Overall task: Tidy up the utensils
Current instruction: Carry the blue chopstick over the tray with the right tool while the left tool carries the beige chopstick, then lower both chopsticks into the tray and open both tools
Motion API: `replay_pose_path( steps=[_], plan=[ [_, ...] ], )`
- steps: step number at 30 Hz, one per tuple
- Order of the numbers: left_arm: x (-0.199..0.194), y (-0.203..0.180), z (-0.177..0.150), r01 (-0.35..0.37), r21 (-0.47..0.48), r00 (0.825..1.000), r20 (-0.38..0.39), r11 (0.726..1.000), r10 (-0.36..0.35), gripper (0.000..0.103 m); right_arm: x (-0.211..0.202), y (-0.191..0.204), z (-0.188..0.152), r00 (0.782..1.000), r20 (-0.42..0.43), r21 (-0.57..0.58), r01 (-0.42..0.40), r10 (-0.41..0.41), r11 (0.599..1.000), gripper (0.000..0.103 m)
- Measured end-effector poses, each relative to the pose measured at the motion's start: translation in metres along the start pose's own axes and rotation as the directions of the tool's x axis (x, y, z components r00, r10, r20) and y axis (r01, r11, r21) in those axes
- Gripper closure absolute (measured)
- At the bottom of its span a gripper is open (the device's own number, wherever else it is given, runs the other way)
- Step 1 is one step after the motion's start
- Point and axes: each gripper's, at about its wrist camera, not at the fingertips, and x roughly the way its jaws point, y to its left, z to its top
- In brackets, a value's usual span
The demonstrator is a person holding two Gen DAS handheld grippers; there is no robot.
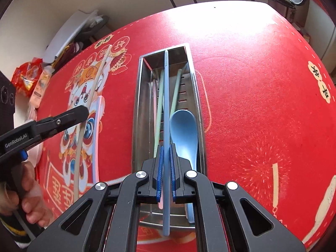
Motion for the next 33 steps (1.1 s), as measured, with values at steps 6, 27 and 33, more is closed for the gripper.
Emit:
replay_pose_path(
  steps=[6, 27, 33],
  plan=[
    [0.033, -0.015, 0.006, 0.019, -0.023, 0.998, -0.055, 1.0, -0.02, 0.098, 0.013, 0.001, 0.0, 1.0, -0.027, 0.01, -0.015, 0.015, 1.0, 0.097],
    [0.075, -0.008, 0.025, -0.032, -0.132, 0.997, -0.077, 0.991, 0.022, 0.097, 0.032, -0.004, 0.003, 0.998, -0.053, 0.027, -0.015, 0.017, 1.0, 0.097],
    [0.072, -0.012, 0.029, -0.043, -0.089, 0.997, -0.065, 0.995, 0.037, 0.095, 0.031, -0.003, 0.006, 0.998, -0.055, 0.011, -0.011, 0.012, 1.0, 0.095]
  ],
)
